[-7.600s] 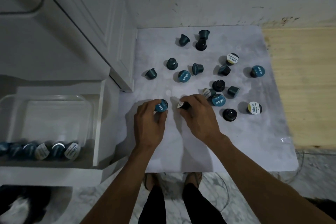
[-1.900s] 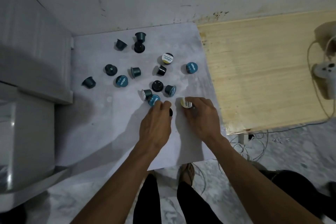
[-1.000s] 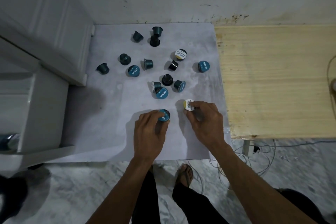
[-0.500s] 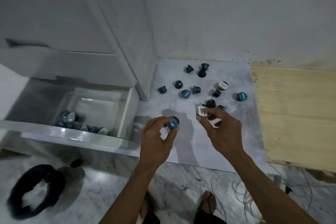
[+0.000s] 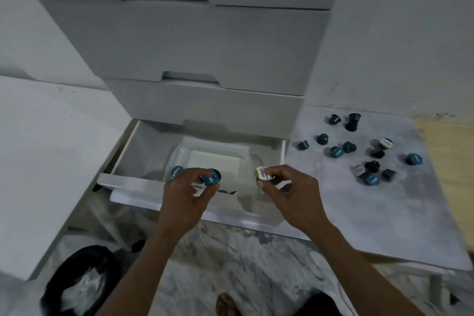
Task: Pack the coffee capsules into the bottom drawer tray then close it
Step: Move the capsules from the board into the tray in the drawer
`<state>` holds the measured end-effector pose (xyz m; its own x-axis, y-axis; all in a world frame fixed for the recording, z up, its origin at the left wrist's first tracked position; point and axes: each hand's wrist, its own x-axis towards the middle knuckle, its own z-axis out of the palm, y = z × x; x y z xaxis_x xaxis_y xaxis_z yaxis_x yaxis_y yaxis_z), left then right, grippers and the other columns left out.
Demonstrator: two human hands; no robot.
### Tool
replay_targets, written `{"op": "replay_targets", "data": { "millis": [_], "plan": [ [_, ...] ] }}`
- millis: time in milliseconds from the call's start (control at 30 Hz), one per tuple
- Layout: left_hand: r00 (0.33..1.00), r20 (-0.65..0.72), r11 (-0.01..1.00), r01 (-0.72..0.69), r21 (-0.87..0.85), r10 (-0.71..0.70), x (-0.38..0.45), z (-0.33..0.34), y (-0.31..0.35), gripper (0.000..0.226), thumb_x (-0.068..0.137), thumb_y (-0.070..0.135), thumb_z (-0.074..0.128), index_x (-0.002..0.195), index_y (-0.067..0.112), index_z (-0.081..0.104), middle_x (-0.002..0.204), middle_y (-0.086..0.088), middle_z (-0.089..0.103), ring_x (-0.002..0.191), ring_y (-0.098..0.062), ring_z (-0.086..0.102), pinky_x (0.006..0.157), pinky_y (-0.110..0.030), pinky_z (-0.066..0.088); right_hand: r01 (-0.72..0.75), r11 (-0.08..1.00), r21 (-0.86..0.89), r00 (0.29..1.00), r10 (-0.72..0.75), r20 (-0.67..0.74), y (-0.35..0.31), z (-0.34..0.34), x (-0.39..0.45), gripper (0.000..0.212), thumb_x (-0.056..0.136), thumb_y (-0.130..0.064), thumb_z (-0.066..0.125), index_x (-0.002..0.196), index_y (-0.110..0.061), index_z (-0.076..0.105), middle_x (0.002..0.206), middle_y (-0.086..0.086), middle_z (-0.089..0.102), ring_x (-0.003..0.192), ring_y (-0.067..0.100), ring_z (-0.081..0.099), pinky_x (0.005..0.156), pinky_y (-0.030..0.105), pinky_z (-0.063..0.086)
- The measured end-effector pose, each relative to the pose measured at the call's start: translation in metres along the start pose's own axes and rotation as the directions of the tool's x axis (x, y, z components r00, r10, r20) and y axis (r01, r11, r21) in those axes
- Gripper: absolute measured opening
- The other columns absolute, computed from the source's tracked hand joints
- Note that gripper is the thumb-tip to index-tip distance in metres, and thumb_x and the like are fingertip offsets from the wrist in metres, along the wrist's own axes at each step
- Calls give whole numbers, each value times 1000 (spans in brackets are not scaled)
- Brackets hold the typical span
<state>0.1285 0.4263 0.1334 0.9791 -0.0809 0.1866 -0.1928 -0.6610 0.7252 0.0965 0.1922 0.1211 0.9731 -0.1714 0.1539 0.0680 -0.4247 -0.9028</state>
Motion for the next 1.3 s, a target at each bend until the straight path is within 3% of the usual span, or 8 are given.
{"op": "replay_targets", "data": {
  "millis": [133,300,367,467,600,800,1067,1300],
  "plan": [
    [996,86,999,31,34,-34,30,-30,-31,23,74,15,82,94,17,71,87,6,68,70,-7,63,63,-10,48,-3,1000,-14,999,4,41,-10,38,14,15,79,-24,79,93,-23,74,86,-23,69,73,7,65,59,15,49],
    [969,242,992,14,126,-45,71,-29,-66,22,73,15,83,92,15,72,82,4,66,68,-10,61,68,-21,51,-8,997,-77,994,17,112,1,75,52,14,78,-26,80,89,-23,73,85,-22,69,75,8,65,61,10,45],
    [950,309,985,-6,171,-48,82,-22,-74,23,76,14,81,96,14,71,89,5,67,74,-10,60,70,-13,46,-26,993,-114,986,44,161,11,87,67,13,78,-26,80,88,-22,73,82,-23,67,76,7,64,63,9,44],
    [907,418,973,-50,226,-50,96,-11,-85,22,78,18,79,99,17,71,88,11,59,76,-6,55,64,-3,34,-51,989,-140,960,87,266,28,101,81,13,82,-29,76,91,-22,72,85,-16,70,77,5,63,72,20,52],
    [851,523,972,-79,222,-50,116,6,-102,20,77,22,80,95,21,70,86,6,58,79,-8,54,70,-23,41,-54,965,-257,914,152,375,48,119,94,14,81,-27,75,94,-22,71,89,-8,71,78,6,62,76,31,55],
    [731,681,978,-113,178,-39,137,22,-117,20,73,21,83,90,20,72,91,5,70,87,-14,63,76,-33,55,-57,925,-376,846,245,474,58,138,105,13,79,-27,74,90,-24,69,88,-5,69,78,9,59,68,26,47],
    [630,767,967,-96,234,-123,144,32,-136,23,67,21,86,84,23,71,90,3,71,85,-12,64,75,-29,54,-19,905,-426,803,267,533,63,151,101,17,80,-23,71,96,-23,68,89,-4,70,73,7,55,68,25,50],
    [610,782,973,-74,218,-129,144,33,-145,27,65,18,88,85,22,71,92,3,71,86,-12,64,76,-27,54,17,901,-432,775,261,575,63,155,102,15,80,-20,70,94,-22,64,97,-2,68,81,11,59,74,32,53]
  ]
}}
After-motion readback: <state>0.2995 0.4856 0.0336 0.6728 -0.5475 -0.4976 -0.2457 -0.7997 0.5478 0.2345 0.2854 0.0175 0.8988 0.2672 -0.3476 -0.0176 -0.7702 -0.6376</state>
